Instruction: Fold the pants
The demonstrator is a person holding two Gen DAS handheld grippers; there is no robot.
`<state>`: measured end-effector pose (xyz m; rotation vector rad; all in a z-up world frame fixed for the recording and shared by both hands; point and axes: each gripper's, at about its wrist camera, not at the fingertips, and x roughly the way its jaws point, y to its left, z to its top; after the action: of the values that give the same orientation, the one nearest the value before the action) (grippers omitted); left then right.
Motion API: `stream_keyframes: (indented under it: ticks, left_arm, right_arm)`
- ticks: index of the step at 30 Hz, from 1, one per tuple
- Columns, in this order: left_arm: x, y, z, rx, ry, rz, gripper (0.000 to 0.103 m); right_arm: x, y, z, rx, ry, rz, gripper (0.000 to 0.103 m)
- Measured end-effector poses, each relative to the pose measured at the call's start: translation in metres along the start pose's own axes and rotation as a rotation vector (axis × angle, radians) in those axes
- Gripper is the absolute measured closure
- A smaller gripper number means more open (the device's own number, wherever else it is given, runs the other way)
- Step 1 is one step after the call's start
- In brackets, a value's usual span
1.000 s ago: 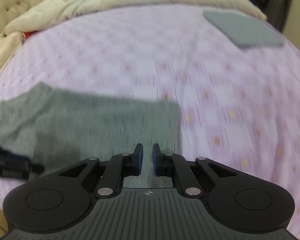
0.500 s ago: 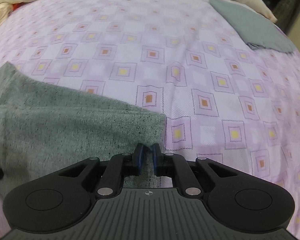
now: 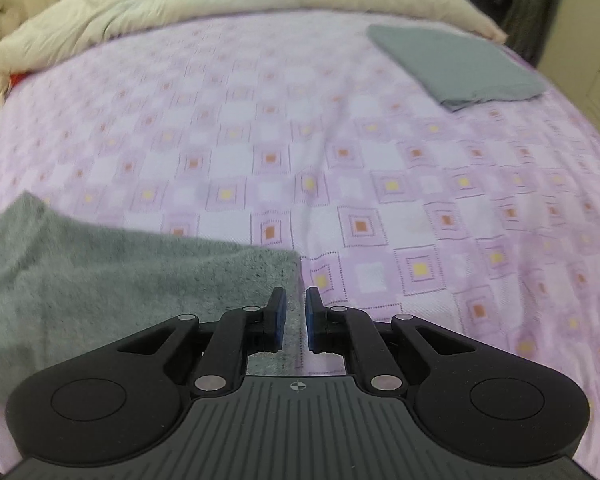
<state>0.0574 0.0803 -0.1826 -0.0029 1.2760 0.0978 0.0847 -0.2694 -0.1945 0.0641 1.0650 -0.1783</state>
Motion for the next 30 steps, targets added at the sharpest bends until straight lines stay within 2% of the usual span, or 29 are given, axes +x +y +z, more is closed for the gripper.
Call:
stream_keyframes:
  ticks: [4, 8, 14, 18, 23, 30]
  left_arm:
    - [0.001, 0.052, 0.011, -0.065, -0.025, 0.016, 0.029]
    - [0.002, 0.108, 0.021, -0.091, -0.053, 0.024, 0.029]
    - [0.02, 0.177, 0.034, -0.09, -0.048, -0.065, 0.029]
    - [0.033, 0.201, 0.025, -0.102, -0.023, -0.137, 0.029]
    - [0.057, 0.219, 0.017, -0.183, 0.025, -0.228, 0.029]
    - [0.071, 0.231, 0.023, -0.242, 0.006, -0.326, 0.023]
  right_arm:
    - [-0.021, 0.022, -0.007, 0.032, -0.026, -0.013, 0.094]
    - [-0.035, 0.066, -0.014, 0.045, -0.025, 0.006, 0.094]
    - [-0.05, 0.135, -0.014, 0.022, -0.041, 0.04, 0.094]
    - [-0.057, 0.17, -0.011, 0.002, -0.051, 0.057, 0.094]
    - [-0.061, 0.204, -0.01, -0.06, -0.046, 0.057, 0.094]
    - [-0.066, 0.23, -0.01, -0.091, -0.038, 0.031, 0.094]
